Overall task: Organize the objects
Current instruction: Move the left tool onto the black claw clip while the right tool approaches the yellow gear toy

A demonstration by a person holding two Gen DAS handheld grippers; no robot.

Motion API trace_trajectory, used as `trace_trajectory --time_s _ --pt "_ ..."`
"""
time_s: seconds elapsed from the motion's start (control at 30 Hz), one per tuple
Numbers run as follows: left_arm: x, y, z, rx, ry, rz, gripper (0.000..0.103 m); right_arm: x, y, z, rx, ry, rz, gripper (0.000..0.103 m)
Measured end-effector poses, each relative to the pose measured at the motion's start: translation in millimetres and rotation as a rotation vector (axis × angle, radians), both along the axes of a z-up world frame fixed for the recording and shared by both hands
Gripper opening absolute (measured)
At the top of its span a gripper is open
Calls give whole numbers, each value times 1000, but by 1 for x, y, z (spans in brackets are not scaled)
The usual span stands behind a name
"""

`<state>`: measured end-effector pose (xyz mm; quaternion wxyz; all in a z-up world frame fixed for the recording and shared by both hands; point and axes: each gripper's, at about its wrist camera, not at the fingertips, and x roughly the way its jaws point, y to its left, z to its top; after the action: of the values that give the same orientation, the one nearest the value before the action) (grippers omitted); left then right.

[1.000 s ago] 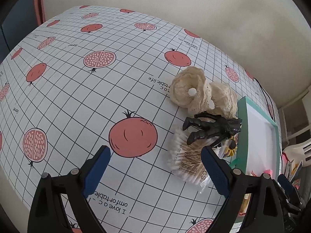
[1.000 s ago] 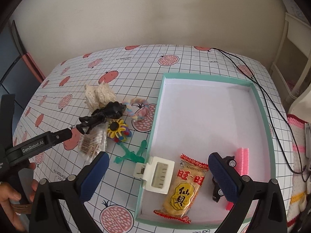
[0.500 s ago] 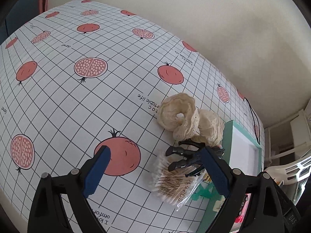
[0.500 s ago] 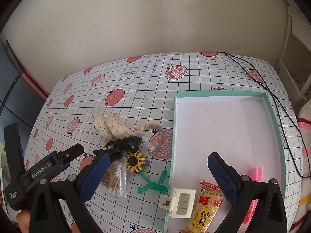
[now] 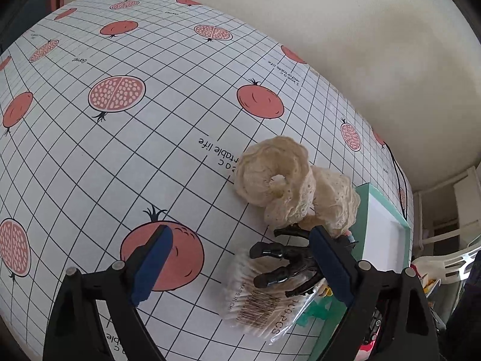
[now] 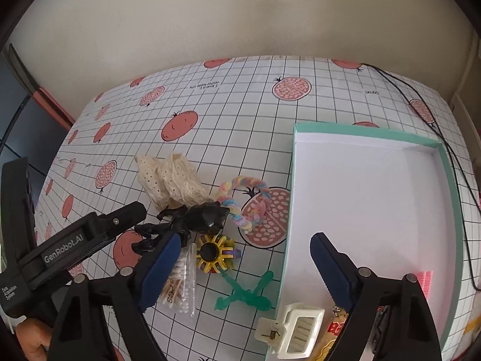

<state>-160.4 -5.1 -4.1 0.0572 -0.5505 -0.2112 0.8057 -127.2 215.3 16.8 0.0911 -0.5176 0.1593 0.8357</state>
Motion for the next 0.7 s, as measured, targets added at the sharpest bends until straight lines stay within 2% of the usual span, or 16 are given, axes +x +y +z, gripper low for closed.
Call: trace_trajectory --time_s 0.2,0.43,0.7 --pt "3 -7 0 25 -11 33 93 -2 -12 -9 37 -44 34 76" --pt "5 9 10 29 18 -15 93 -4 -24 -19 86 -85 81 60" --pt "6 21 6 38 14 -54 93 -6 -28 -25 48 -76 88 57"
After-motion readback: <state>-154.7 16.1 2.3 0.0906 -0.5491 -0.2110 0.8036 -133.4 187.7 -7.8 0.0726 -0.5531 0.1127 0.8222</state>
